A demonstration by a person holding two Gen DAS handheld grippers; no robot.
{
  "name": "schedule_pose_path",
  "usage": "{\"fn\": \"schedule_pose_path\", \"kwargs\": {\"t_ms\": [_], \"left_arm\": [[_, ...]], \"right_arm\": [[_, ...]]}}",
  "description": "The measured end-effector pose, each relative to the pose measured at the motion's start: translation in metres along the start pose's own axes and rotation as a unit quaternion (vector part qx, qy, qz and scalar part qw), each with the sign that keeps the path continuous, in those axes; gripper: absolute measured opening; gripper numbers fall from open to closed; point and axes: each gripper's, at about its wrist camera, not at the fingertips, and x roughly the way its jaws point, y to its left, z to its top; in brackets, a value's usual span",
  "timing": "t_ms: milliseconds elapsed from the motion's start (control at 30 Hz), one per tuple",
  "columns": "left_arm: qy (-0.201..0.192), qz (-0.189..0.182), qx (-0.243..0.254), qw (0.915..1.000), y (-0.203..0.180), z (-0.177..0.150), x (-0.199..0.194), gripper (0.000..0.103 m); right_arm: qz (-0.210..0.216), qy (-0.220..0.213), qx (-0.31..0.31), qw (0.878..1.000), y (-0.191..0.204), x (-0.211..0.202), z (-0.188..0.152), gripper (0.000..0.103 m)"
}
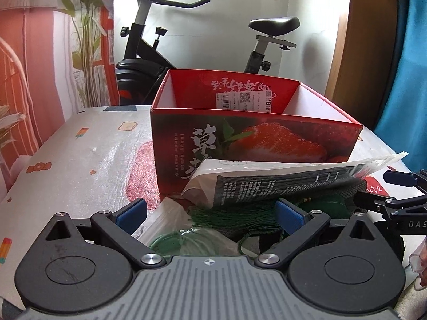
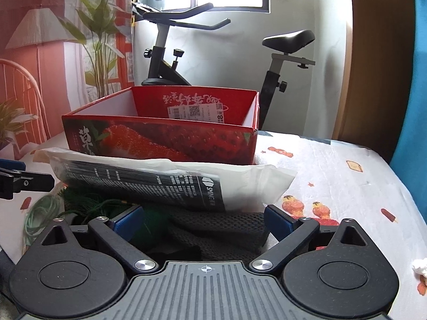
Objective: Organize soft objects
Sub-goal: 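Move the right tool down to the white bag with grey knit item, then close the right tool on the white bag edge and lift it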
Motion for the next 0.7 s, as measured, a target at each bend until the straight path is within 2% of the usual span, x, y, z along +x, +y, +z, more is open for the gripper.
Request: {"fn": "schedule_pose_path", "kwargs": {"t_ms": [233, 333, 433, 700], "left_arm": [[-0.009, -0.010, 0.024, 0.9996, -0.006, 0.004, 0.019, 0.102], [-0.003, -0.018, 0.008, 0.9998, 0.000, 0.007, 0.031, 0.101], [0.003, -0.022, -0.005, 0.9997, 0.008, 0.011, 0.041, 0.100], [-0.002, -0.043, 0.010, 0.9990, 0.005, 0.019, 0.052, 0.100]], "right_arm": [[0.004, -0.002, -0.003, 1.000, -0.011, 0.014, 0.006, 0.094], [0.019, 0.004, 0.021, 1.000, -0.020, 0.021, 0.010, 0.091], [0.023, 0.006, 0.017, 1.000, -0.024, 0.028, 0.012, 0.089], [0.043, -0.004, 0.014, 0.999, -0.033, 0.037, 0.022, 0.089]]}}
